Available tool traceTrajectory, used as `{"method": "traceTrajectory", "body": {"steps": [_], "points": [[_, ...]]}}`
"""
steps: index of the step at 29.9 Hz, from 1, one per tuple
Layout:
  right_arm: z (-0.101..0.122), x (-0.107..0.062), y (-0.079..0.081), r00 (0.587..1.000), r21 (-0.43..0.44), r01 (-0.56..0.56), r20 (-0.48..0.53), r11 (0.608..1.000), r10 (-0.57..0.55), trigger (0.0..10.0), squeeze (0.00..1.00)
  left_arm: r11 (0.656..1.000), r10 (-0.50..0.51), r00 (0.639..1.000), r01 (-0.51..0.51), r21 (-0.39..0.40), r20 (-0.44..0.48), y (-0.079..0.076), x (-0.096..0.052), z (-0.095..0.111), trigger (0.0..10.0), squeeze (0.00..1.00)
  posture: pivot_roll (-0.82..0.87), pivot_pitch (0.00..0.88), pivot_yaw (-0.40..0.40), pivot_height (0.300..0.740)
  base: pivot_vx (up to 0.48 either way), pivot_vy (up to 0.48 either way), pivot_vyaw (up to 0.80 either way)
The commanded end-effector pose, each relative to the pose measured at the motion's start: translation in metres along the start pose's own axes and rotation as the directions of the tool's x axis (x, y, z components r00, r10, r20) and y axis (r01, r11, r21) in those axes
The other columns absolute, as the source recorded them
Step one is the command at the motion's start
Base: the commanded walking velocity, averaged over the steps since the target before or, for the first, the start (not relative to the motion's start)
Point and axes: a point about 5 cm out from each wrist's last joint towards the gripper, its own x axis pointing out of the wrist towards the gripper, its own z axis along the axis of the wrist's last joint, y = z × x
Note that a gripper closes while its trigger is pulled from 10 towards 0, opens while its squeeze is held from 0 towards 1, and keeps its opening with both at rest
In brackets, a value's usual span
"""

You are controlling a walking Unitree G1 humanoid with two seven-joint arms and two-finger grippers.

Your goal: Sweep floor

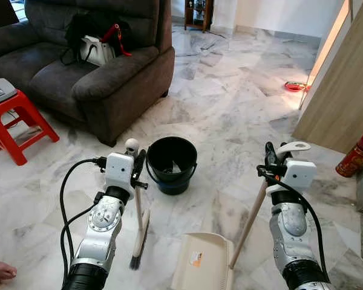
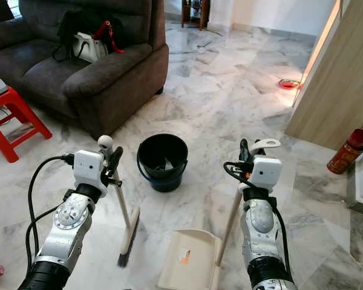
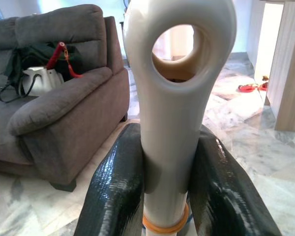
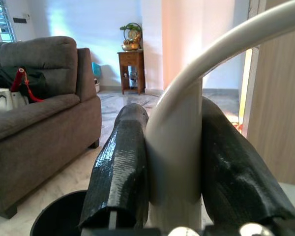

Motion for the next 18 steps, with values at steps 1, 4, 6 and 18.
{"method": "traceTrajectory", "body": {"steps": [1,4,6,18], "points": [[0.0064,0.0033,-0.0025,1.0,0.0,0.014,0.024,1.0,-0.014,10.0,0.0,1.0,-0.02,0.998,0.02,0.009,0.066,-0.0032,0.0076,0.0125,10.0,0.0,0.1,0.059,0.007,0.74,0.0,0.0,-0.8],[0.005,0.0017,-0.0022,1.0,-0.005,0.013,0.02,1.0,-0.013,10.0,0.0,1.0,-0.027,0.997,0.027,0.006,0.069,-0.0044,0.0082,0.0136,10.0,0.0,0.1,0.06,0.006,0.74,0.0,0.0,-0.8],[0.0045,0.0015,-0.0007,1.0,-0.005,0.008,0.017,1.0,-0.008,10.0,0.0,1.0,-0.025,0.997,0.024,0.006,0.068,-0.0039,0.0079,0.0135,10.0,0.0,0.1,0.066,0.005,0.74,0.0,0.0,-0.8],[0.0061,0.0052,-0.0009,1.0,-0.011,0.006,0.012,1.0,-0.006,10.0,0.0,1.0,-0.023,0.997,0.022,0.006,0.069,-0.0035,0.01,0.0142,10.0,0.0,0.1,0.078,0.004,0.74,0.0,0.0,-0.8]]}}
